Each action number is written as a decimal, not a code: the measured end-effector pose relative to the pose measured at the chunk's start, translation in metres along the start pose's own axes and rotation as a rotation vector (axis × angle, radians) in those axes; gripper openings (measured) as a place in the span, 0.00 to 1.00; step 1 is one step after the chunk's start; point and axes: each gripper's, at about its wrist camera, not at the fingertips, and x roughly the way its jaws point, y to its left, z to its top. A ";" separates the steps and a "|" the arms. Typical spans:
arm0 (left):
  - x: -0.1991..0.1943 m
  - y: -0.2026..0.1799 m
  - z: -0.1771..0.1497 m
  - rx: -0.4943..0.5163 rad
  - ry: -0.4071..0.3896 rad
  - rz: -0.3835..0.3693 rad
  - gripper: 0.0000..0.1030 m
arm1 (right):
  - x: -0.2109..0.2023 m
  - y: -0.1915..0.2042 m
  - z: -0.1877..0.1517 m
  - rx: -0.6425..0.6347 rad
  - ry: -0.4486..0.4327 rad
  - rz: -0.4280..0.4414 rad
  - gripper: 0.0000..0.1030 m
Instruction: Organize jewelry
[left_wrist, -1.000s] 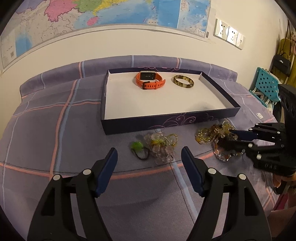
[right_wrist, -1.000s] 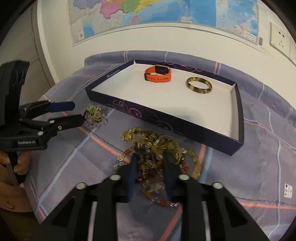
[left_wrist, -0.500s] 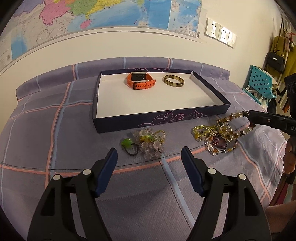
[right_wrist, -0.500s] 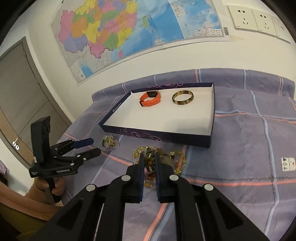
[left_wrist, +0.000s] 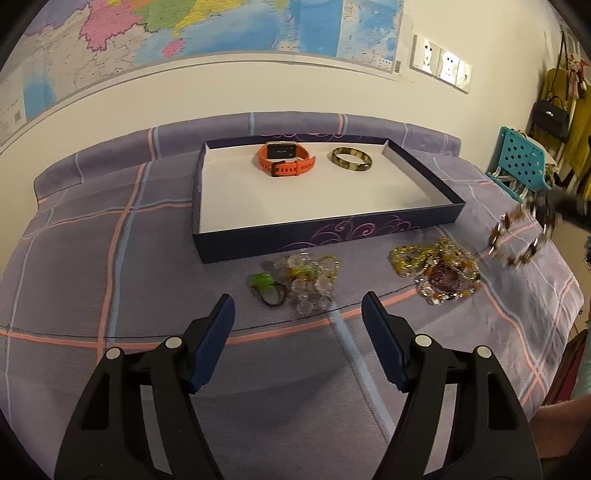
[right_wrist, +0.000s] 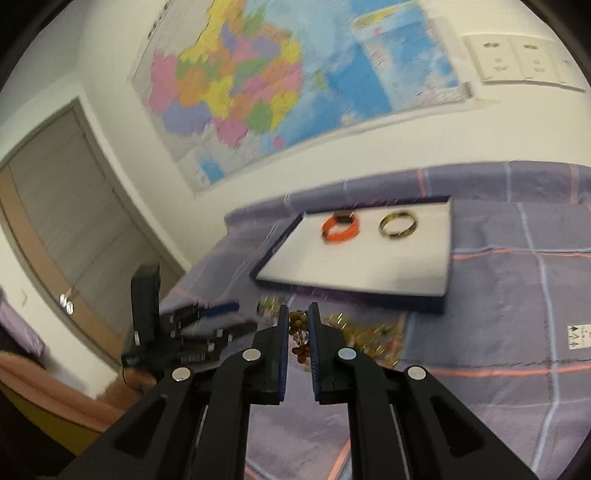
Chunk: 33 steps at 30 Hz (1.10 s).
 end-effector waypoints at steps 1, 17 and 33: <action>0.001 0.002 0.000 -0.002 0.002 0.004 0.68 | 0.006 0.002 -0.003 -0.002 0.025 0.013 0.08; 0.013 0.030 0.005 -0.048 0.051 0.046 0.58 | 0.121 0.031 0.007 -0.139 0.207 0.000 0.38; 0.032 0.040 0.011 -0.056 0.109 0.107 0.56 | 0.129 0.011 0.015 0.001 0.225 0.051 0.18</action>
